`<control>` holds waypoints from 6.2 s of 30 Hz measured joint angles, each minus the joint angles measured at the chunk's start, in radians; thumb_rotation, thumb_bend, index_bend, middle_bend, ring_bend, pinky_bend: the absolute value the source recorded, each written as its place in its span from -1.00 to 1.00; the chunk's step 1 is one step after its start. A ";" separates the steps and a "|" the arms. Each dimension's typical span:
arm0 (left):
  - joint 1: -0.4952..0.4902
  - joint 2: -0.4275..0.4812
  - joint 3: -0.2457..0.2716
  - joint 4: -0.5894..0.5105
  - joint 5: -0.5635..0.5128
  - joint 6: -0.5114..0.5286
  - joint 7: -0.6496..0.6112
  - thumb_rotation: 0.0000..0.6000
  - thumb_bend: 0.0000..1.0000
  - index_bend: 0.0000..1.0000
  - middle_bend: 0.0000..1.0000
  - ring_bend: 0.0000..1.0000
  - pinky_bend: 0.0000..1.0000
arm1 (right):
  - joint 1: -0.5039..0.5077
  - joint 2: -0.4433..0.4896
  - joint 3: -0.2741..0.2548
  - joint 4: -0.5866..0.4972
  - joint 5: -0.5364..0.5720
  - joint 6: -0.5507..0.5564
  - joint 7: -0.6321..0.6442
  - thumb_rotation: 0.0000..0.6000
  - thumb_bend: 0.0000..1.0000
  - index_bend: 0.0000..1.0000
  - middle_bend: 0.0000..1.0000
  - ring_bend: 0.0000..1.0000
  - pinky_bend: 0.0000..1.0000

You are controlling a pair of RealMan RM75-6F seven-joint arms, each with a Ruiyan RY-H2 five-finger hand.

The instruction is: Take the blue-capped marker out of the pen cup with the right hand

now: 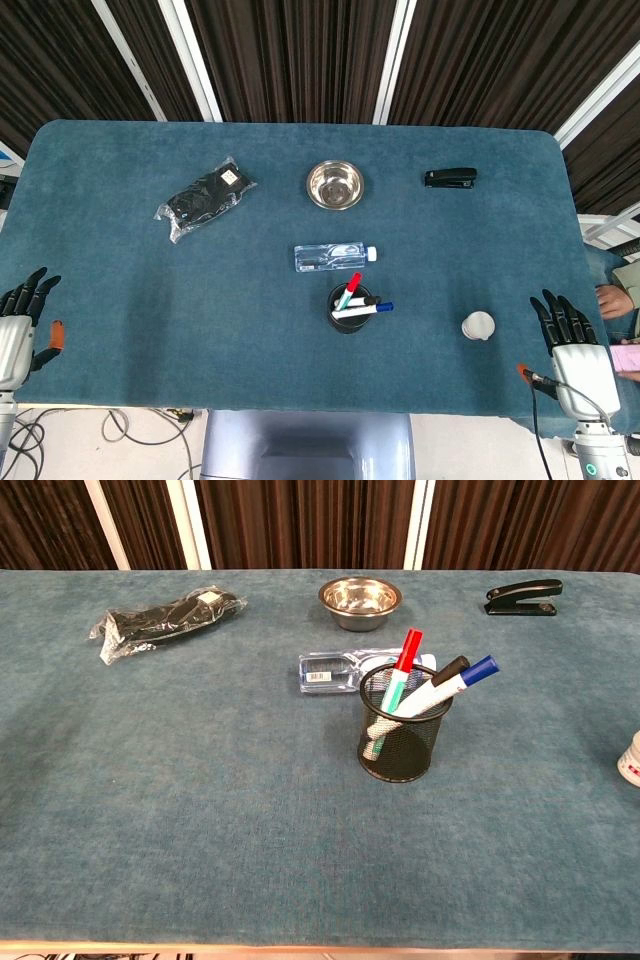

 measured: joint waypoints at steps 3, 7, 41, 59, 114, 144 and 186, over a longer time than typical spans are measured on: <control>0.003 -0.006 0.000 0.005 0.010 0.012 -0.006 1.00 0.12 -0.76 -0.93 -0.78 -0.72 | -0.004 0.001 0.003 -0.003 -0.004 0.008 0.001 1.00 -0.55 -1.00 -1.00 -0.91 -0.68; 0.006 -0.015 -0.003 0.018 0.023 0.030 -0.020 1.00 0.12 -0.76 -0.93 -0.78 -0.72 | -0.005 0.001 0.004 0.001 -0.005 0.002 0.003 1.00 -0.55 -1.00 -1.00 -0.91 -0.68; 0.004 -0.019 -0.010 0.013 -0.023 -0.010 -0.035 1.00 0.12 -0.76 -0.93 -0.78 -0.72 | 0.025 0.047 0.006 -0.080 0.095 -0.181 0.388 1.00 -0.61 -0.89 -1.00 -0.94 -0.68; 0.004 -0.020 -0.012 0.016 -0.022 -0.011 -0.045 1.00 0.12 -0.76 -0.93 -0.78 -0.72 | 0.281 0.203 0.150 -0.326 0.467 -0.676 0.658 1.00 -0.64 -0.34 -1.00 -0.93 -0.68; -0.003 -0.005 -0.011 -0.003 -0.053 -0.049 -0.029 1.00 0.12 -0.75 -0.93 -0.78 -0.72 | 0.492 -0.121 0.226 -0.348 0.742 -0.541 0.164 1.00 -0.19 0.01 -1.00 -0.92 -0.68; -0.006 -0.002 -0.011 -0.009 -0.064 -0.057 -0.022 1.00 0.12 -0.74 -0.94 -0.78 -0.72 | 0.480 -0.113 0.243 -0.364 0.714 -0.556 0.192 1.00 -0.14 0.16 -1.00 -0.92 -0.68; -0.006 0.000 -0.010 -0.016 -0.072 -0.062 -0.021 1.00 0.12 -0.74 -0.94 -0.78 -0.71 | 0.470 0.154 0.355 -0.318 0.784 -0.639 0.293 1.00 -0.13 0.19 -1.00 -0.92 -0.68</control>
